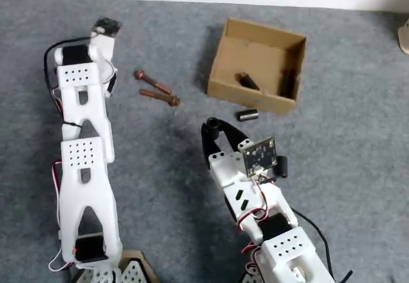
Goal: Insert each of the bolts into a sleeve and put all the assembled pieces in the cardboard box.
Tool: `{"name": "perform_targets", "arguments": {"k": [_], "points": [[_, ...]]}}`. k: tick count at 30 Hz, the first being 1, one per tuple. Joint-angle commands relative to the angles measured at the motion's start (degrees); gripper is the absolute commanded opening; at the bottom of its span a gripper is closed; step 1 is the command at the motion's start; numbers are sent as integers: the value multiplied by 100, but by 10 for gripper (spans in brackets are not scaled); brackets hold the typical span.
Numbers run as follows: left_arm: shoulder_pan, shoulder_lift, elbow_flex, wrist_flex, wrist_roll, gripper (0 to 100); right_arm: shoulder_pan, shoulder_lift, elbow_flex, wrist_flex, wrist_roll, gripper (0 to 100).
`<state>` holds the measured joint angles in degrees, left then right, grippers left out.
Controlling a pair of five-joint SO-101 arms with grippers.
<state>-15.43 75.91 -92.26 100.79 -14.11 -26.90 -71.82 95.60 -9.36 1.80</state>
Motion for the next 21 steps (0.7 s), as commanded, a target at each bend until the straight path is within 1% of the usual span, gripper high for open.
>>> {"name": "perform_targets", "arguments": {"k": [1,4,6,7,12,14,17,20,21], "points": [[-233,-611,-101,97,1011,5,-92,-48,312,-136,-62,5],[-347,-989,31,97,1336,5,-92,-48,321,-136,-114,5],[-374,-1385,462,97,1486,4,-92,-48,303,-136,-387,5],[-374,-1657,840,105,1512,4,-92,-48,303,-127,-492,5],[-312,-3424,3653,88,1459,4,-92,-48,295,-127,-510,5],[-251,-4145,4295,88,1451,4,-92,-48,295,-127,-510,5],[-127,-5086,4945,26,1468,4,-101,-48,295,-127,-510,5],[145,-5754,5886,-501,1503,4,-251,-48,321,-119,-501,5],[259,-5965,6237,-730,1626,4,-321,-48,330,-110,-501,5]]}}
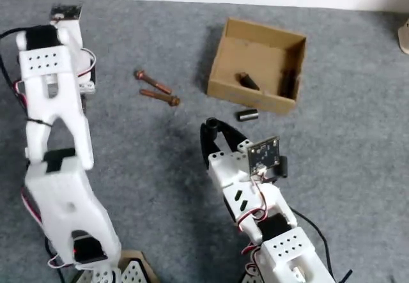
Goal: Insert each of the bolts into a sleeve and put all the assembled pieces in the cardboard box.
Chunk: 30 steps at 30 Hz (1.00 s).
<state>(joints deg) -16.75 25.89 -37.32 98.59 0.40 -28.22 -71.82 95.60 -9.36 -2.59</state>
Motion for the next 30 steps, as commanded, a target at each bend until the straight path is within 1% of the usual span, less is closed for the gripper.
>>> {"name": "perform_targets", "arguments": {"k": [1,4,9,12,16,19,23,26,30], "points": [[479,-1191,1068,-747,264,4,-251,-48,338,-57,-62,5],[787,-1921,2149,-1442,334,4,-400,-48,295,365,-97,5],[1130,-3108,3758,-2514,580,4,-593,-48,295,409,-105,5],[1367,-3688,4514,-3042,703,4,-769,-48,338,444,-70,5],[1815,-4268,5305,-3701,800,4,-778,-57,356,409,-97,5],[2264,-4629,5631,-3947,809,4,-725,-66,365,409,-97,5],[2615,-5138,5763,-3974,818,4,-655,-57,374,435,-70,5],[2774,-5490,5780,-3938,791,4,-655,-57,576,409,-62,5],[2800,-5736,5780,-3938,809,4,-655,-57,673,426,-62,5]]}}
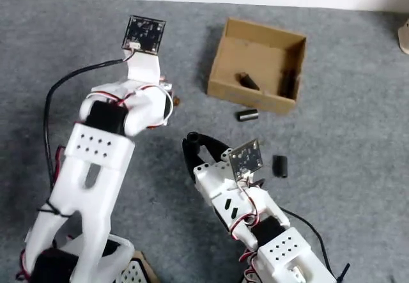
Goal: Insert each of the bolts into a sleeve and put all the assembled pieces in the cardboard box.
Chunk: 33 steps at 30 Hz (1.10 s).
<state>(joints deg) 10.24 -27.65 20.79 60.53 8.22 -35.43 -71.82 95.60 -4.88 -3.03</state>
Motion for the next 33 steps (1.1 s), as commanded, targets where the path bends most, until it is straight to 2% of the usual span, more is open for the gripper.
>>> {"name": "perform_targets", "arguments": {"k": [1,12,15,19,22,30,33], "points": [[110,-426,-31,-132,26,4,66,-57,673,-13,-18,5],[189,-1218,497,-220,26,4,145,-57,664,-4,-18,5],[611,-1657,1165,-932,123,4,286,-57,655,-4,-18,5],[1007,-2387,2369,-2453,1178,4,295,-57,646,-4,-18,5],[1103,-2782,2967,-3288,1292,4,295,-57,646,-4,-18,5],[1147,-3029,3143,-3499,2092,4,295,-57,646,-4,-18,5],[1165,-3029,3152,-3490,2163,4,295,-57,646,-4,-18,5]]}}
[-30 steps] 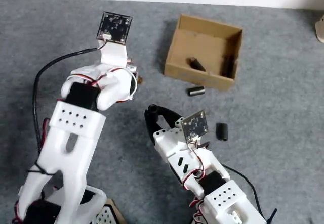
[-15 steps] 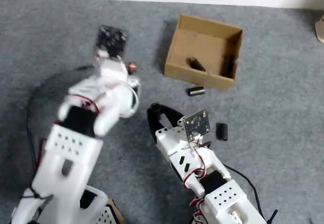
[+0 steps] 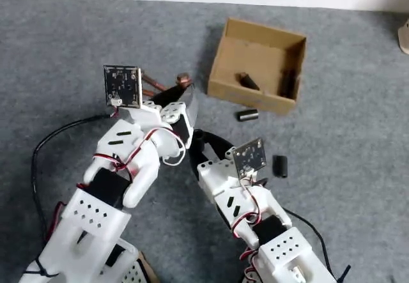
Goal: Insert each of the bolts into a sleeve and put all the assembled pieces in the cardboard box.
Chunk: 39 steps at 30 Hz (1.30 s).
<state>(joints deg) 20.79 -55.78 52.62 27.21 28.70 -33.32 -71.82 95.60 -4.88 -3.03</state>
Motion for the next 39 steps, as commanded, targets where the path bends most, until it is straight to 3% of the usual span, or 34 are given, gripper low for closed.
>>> {"name": "perform_targets", "arguments": {"k": [1,12,22,34,39], "points": [[119,-198,-22,-158,114,4,84,-57,646,-4,-18,5],[171,-224,611,-202,105,4,84,-57,646,-4,-18,5],[505,-233,989,-835,132,4,84,-57,646,-4,-18,5],[576,-233,1095,-818,105,4,110,-57,655,-40,-18,5],[725,-444,1314,-703,97,4,462,-66,646,-48,-18,5]]}}
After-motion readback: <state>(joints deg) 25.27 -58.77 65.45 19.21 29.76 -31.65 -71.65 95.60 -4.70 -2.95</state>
